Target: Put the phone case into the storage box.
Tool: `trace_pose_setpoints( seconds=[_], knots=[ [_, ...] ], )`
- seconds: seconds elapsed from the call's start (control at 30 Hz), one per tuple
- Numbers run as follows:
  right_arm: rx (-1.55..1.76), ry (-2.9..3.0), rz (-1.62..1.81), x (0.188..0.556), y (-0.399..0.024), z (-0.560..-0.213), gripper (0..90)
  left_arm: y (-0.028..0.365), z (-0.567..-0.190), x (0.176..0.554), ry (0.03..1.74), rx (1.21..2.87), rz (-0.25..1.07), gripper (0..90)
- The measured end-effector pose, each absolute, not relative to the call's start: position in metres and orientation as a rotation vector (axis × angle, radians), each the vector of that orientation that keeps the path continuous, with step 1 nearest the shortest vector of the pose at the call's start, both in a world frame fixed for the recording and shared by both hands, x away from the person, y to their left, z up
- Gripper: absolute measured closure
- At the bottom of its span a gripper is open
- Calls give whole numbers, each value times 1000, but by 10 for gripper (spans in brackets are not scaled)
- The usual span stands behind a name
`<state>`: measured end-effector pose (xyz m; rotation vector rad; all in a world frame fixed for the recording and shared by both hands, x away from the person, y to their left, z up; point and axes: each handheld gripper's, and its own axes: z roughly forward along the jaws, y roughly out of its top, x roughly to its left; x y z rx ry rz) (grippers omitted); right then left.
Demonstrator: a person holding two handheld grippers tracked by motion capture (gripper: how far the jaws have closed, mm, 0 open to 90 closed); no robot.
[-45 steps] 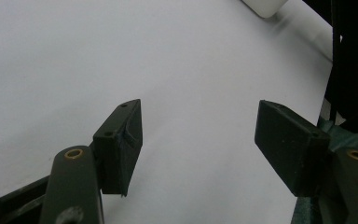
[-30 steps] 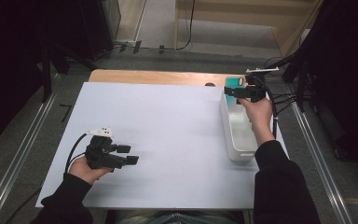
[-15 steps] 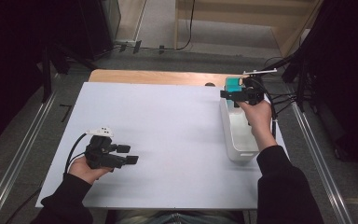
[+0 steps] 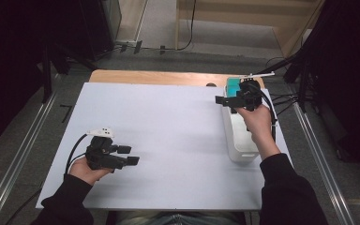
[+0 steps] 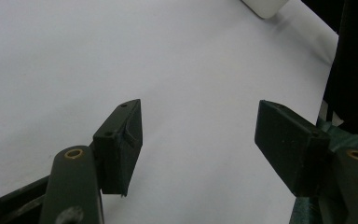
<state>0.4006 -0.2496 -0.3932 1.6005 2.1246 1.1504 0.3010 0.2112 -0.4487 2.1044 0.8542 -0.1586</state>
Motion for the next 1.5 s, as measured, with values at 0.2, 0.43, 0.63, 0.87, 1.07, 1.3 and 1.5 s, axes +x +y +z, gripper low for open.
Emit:
trace_pose_setpoints(
  seconds=[0.2,0.43,0.63,0.87,1.07,1.3,1.5],
  knots=[
    [1554,2164,1166,392,-238,-394,0,212,-449,301,850,2107,-151,322],
    [1500,2196,1193,381,-229,-394,0,212,-448,300,853,2106,-151,322],
    [1469,2218,1214,371,-226,-394,0,212,-449,301,854,2107,-153,322],
    [1442,2231,1247,360,-224,-395,0,212,-449,301,852,2108,-152,322],
    [1421,2269,1251,352,-220,-399,0,213,-448,301,850,2108,-149,322],
    [1367,2329,1274,343,-212,-404,38,213,-448,301,847,2111,-153,322],
    [1292,2379,1272,334,-207,-406,135,213,-448,301,848,2110,-150,322]
  ],
)
